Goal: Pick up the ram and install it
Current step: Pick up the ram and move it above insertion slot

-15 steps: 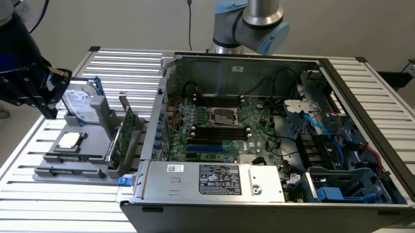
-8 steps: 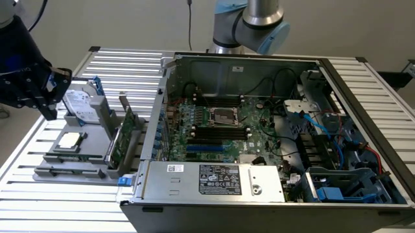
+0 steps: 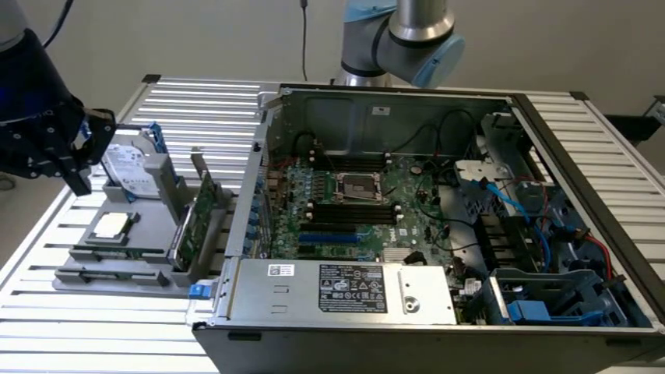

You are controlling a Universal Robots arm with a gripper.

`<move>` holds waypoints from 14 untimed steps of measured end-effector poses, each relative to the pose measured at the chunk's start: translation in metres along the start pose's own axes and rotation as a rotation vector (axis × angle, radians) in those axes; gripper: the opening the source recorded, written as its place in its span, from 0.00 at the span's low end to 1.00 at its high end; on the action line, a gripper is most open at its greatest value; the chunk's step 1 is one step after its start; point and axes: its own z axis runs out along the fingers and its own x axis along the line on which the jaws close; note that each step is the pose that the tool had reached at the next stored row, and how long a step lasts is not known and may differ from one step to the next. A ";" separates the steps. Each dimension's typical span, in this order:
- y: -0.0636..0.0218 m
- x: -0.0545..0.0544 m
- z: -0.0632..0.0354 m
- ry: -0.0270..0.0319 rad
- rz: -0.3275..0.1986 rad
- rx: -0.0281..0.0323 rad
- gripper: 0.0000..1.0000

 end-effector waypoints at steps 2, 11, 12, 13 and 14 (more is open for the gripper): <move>0.0000 0.000 0.0008 0.0021 -0.036 0.0009 0.11; -0.0003 0.000 0.0053 0.0118 -0.199 0.0048 0.11; -0.0003 0.000 0.0059 0.0128 -0.217 0.0052 0.11; -0.0003 0.000 0.0064 0.0139 -0.235 0.0056 0.11; -0.0004 0.000 0.0069 0.0149 -0.253 0.0060 0.11</move>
